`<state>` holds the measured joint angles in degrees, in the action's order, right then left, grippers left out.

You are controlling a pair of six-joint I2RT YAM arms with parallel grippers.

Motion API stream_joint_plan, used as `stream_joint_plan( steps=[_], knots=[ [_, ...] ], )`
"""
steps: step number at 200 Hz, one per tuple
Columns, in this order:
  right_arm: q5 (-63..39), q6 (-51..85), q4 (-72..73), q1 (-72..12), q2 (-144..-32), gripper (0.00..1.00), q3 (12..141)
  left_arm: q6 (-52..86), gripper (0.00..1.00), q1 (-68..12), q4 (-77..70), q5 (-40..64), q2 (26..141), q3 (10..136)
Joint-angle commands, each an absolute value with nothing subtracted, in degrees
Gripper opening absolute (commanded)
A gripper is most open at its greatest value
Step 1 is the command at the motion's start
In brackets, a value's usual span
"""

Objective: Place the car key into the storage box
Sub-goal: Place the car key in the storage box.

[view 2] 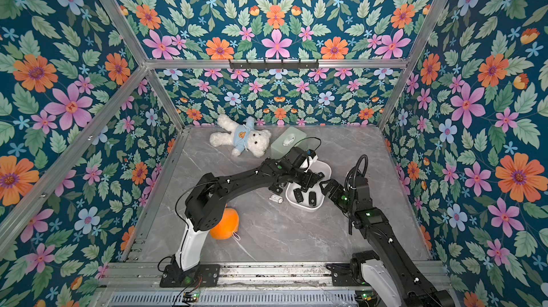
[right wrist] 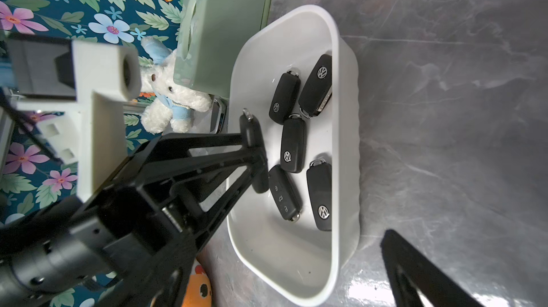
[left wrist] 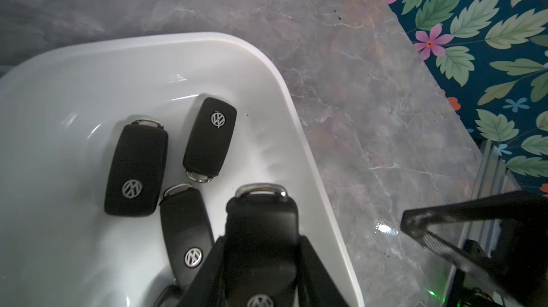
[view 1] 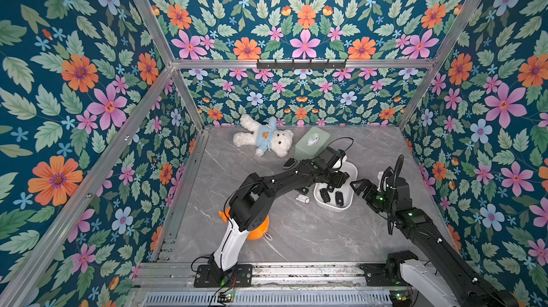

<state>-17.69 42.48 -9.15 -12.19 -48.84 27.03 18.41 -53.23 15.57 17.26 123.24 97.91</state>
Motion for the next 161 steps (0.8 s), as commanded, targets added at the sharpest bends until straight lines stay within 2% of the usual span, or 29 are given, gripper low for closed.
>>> stream_joint_plan(
  steps=[1, 87, 161],
  knots=[
    [-17.05, 42.68, -8.29, -12.11, -48.61, 0.99, 27.07, 15.74, 0.36, -53.17, 17.48, 18.93, 125.54, 100.87],
    [-17.14, 42.54, -7.47, -12.09, -47.44, 0.99, 26.81, 13.03, 0.37, -53.26, 22.42, 20.55, 134.95, 111.54],
    [-17.14, 42.45, -6.9, -12.09, -46.02, 0.99, 26.28, 9.37, 0.38, -54.43, 29.44, 16.67, 140.75, 118.74]
  ],
)
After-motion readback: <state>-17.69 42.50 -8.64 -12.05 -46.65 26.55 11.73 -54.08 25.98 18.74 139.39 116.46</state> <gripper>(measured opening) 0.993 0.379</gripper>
